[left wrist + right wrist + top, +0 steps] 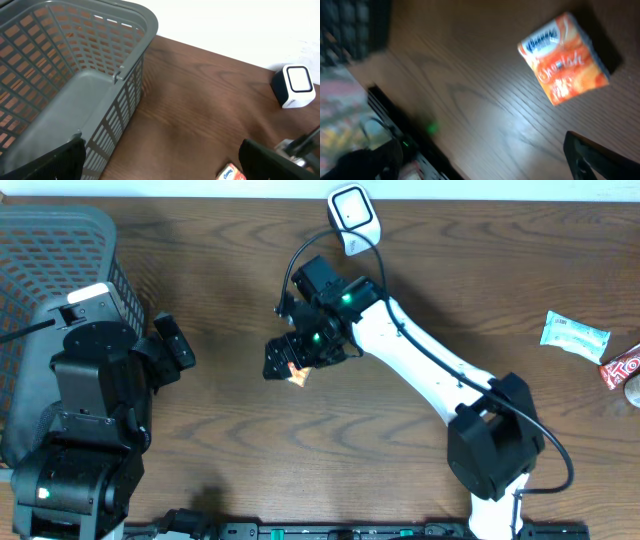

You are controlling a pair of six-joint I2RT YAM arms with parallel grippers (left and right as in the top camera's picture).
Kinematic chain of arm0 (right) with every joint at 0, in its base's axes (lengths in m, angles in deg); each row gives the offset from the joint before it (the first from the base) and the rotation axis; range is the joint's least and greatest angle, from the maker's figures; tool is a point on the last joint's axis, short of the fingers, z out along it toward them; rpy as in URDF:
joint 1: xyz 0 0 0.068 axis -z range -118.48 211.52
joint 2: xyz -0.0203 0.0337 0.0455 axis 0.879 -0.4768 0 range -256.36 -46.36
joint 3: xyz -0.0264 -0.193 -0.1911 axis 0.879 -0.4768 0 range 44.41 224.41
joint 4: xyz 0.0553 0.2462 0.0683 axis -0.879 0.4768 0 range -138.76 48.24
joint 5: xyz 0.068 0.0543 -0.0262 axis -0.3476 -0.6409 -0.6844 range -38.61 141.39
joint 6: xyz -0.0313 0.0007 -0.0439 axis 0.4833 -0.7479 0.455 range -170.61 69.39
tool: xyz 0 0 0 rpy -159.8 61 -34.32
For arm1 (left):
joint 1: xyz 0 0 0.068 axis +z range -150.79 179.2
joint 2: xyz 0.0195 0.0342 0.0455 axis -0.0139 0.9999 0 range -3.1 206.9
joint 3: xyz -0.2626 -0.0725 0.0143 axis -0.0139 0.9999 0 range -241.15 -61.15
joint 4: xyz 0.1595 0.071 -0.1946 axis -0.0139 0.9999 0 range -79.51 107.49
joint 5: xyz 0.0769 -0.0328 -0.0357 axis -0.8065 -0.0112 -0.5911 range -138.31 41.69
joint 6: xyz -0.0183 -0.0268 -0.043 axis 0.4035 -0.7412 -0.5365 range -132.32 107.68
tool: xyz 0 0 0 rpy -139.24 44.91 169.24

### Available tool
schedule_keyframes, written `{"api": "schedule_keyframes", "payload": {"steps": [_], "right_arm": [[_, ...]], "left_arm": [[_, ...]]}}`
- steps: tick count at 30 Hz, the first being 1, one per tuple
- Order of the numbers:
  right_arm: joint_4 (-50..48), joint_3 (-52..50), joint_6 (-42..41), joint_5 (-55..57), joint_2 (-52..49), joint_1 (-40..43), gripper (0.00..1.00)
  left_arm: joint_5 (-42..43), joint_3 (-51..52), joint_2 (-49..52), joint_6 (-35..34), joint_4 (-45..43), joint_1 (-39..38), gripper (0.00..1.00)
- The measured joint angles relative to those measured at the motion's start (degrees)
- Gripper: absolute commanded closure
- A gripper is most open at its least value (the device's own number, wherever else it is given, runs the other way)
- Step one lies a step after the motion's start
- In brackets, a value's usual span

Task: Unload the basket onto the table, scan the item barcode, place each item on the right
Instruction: 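Grasp the Kleenex pack with the right gripper and lift it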

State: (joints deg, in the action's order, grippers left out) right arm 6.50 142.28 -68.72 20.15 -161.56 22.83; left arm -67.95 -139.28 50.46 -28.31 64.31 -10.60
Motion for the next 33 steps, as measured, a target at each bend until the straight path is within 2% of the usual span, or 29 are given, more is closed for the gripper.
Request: {"api": "schedule_keyframes", "payload": {"steps": [8, 18, 22, 33], "right_arm": [[-5.22, 0.0, -11.76, 2.99, -0.26, -0.33, 0.01], [-5.44, 0.0, -42.18, 9.66, -0.31, -0.87, 0.01], [-6.49, 0.0, -47.45, 12.9, -1.18, -0.87, 0.01], [-10.14, 0.0, -51.74, 15.78, -5.99, -0.87, 0.01]], "left_arm": [[0.0, 0.0, 0.0, -0.02, 0.0, 0.0, 0.02], [0.0, 0.0, 0.0, -0.02, 0.0, 0.0, 0.02], [0.0, 0.0, 0.0, 0.0, 0.0, 0.0, 0.02], [0.0, 0.0, 0.0, -0.02, 0.0, 0.0, 0.02]]}}
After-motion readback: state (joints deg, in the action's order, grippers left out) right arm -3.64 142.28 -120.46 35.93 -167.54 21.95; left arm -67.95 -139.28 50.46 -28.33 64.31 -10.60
